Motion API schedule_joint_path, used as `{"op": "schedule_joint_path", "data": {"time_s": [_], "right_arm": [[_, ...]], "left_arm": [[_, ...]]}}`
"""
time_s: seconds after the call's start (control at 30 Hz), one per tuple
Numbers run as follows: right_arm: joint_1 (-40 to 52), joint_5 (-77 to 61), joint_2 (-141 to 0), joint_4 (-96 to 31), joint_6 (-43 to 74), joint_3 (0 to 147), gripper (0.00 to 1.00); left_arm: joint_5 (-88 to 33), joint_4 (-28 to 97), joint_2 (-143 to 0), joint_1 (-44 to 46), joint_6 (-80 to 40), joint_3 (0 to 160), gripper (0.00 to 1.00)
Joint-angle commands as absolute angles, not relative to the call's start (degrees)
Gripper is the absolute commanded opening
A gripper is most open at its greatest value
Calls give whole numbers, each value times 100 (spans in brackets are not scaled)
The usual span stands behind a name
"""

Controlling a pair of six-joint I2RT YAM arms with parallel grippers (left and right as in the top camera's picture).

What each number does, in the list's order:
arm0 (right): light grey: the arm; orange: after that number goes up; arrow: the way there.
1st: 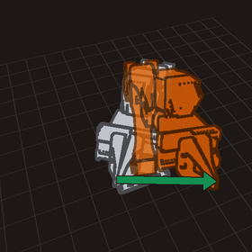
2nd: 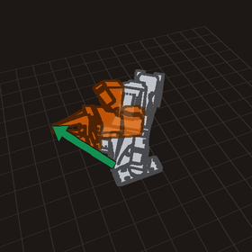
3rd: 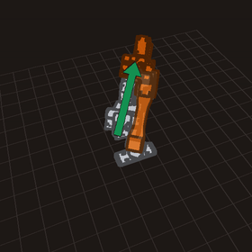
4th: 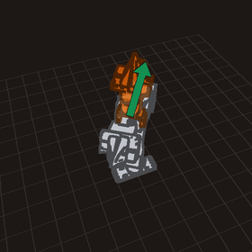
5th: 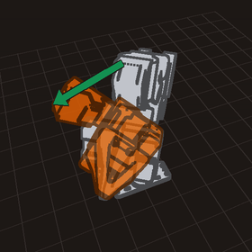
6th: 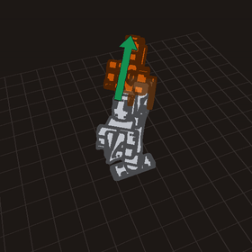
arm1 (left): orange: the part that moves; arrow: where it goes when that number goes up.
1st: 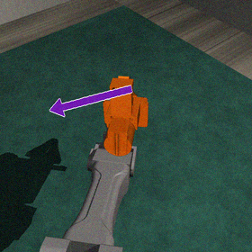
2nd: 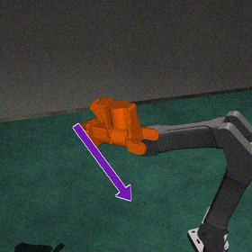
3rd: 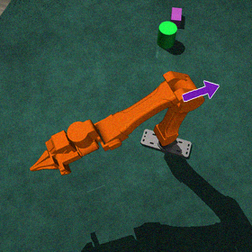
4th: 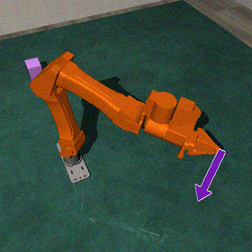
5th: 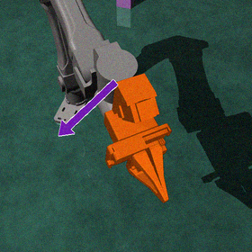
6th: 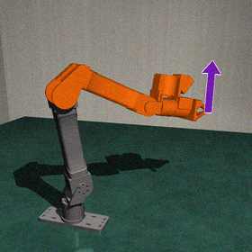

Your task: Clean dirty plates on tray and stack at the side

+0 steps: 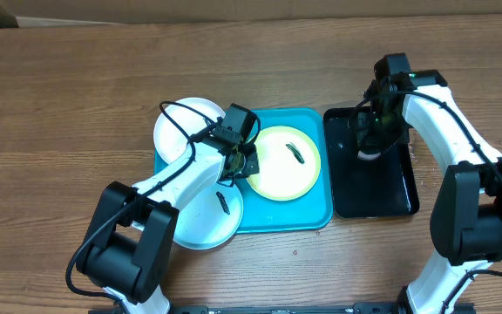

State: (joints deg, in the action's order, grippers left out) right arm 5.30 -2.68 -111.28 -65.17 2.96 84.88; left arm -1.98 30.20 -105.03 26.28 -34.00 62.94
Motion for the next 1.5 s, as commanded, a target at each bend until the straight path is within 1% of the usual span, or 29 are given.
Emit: {"op": "schedule_joint_path", "data": {"time_s": [0.0, 0.1, 0.3, 0.47, 0.63, 0.87, 1.0, 1.03, 1.07, 1.1, 1.33, 1.37, 1.47], "right_arm": [[530, -261, -10949, -6711, 316, 8851, 4], [530, -261, -10949, -6921, 316, 9039, 4], [550, -259, -10951, -7074, 318, 8884, 4], [552, -257, -10954, -6639, 318, 8517, 4], [552, -257, -10954, -6228, 314, 8130, 4], [552, -259, -10954, -5870, 316, 7631, 4], [552, -259, -10954, -5507, 316, 7258, 9], [552, -259, -10954, -5507, 316, 7242, 13], [552, -259, -10954, -5516, 316, 7242, 20], [552, -259, -10951, -5513, 316, 7244, 22], [552, -259, -10951, -5507, 318, 7242, 20], [552, -259, -10951, -5489, 318, 7242, 21], [552, -259, -10951, -5415, 316, 7242, 29]], "left_arm": [[69, 2993, -10565, 2663, -3426, 6241, 4], [200, 2954, -10565, 2650, -3420, 6241, 4], [82, 2950, -10565, 2506, -3284, 6241, 4], [-64, 2862, -10565, 2440, -2976, 6241, 4], [-471, 2799, -10565, 2377, -2738, 6241, 4], [-757, 2803, -10565, 2353, -2720, 6241, 10], [-947, 2797, -10565, 2346, -2718, 6243, 12], [-1009, 2797, -10565, 2335, -2718, 6243, 12], [-1024, 2799, -10565, 2318, -2720, 6243, 12], [-1020, 2803, -10565, 2303, -2718, 6243, 13], [-1017, 2845, -10565, 2272, -2722, 6241, 17], [-1017, 2849, -10565, 2272, -2722, 6241, 18], [-1017, 2862, -10565, 2272, -2722, 6241, 19]]}}
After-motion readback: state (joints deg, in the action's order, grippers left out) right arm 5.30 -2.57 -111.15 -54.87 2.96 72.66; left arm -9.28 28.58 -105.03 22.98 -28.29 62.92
